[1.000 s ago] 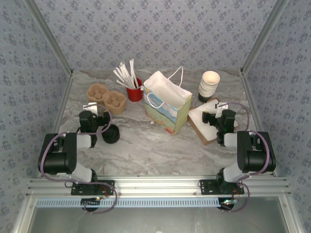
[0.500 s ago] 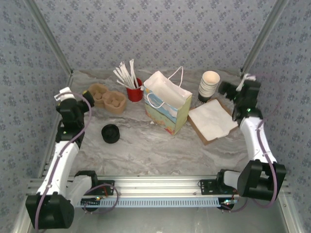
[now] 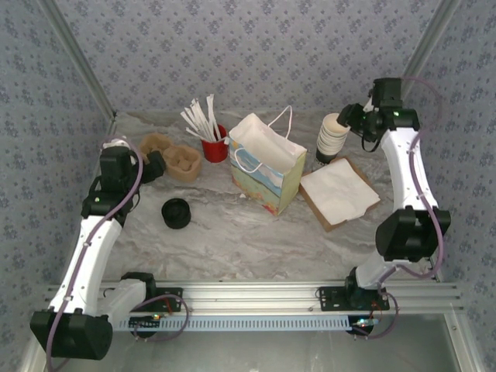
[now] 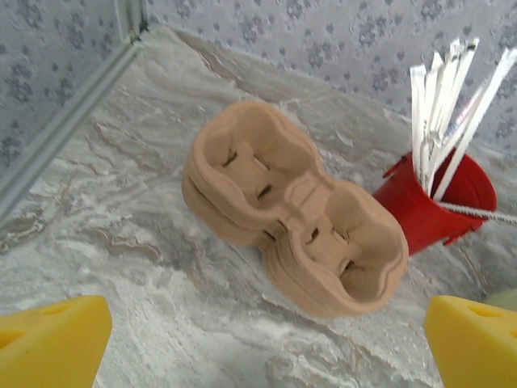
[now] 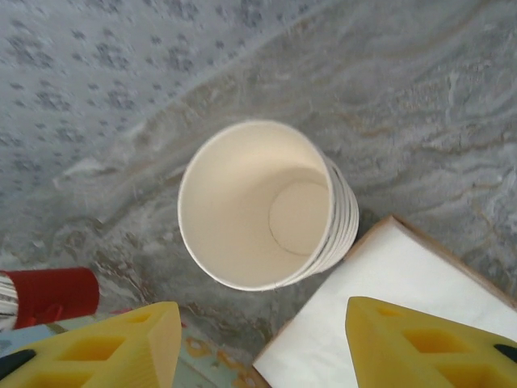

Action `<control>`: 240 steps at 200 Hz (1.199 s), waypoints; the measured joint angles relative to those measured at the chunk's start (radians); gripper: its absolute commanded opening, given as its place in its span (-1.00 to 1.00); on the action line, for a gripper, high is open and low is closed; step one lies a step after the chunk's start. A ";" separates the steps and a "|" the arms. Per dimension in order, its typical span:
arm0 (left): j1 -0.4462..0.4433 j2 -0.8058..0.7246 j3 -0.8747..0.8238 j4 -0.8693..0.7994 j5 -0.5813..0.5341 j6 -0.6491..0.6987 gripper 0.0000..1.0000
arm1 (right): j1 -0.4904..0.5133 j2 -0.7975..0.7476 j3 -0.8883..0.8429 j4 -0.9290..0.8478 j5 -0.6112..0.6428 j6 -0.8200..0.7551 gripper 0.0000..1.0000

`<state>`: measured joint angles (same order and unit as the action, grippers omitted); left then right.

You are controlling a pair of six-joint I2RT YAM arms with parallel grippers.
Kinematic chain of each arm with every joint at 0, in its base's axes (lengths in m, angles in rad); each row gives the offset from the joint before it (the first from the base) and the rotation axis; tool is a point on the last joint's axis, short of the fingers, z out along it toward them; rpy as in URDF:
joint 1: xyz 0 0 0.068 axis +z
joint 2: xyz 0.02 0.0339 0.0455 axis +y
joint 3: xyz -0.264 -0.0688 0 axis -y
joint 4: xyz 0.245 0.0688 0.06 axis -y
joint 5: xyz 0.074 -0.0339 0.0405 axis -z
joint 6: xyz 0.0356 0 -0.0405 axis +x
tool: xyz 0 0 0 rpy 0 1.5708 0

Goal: Pack the takeout coffee

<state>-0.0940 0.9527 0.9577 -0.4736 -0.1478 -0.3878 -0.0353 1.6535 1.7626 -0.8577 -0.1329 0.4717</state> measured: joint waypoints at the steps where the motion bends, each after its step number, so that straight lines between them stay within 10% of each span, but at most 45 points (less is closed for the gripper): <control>1: 0.000 0.000 0.000 -0.002 0.002 0.000 0.99 | 0.002 0.004 0.005 -0.004 0.002 0.000 0.16; 159: 0.000 -0.011 0.000 -0.017 0.085 0.001 0.99 | 0.023 0.233 0.192 -0.161 0.122 0.019 -0.34; 240: 0.000 -0.023 0.000 -0.021 0.084 0.001 0.98 | 0.025 0.271 0.249 -0.171 0.126 0.011 -0.90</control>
<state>-0.0940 0.9298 0.9577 -0.4946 -0.0635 -0.3866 -0.0101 1.9247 2.0117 -1.0286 -0.0067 0.4824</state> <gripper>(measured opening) 0.993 0.072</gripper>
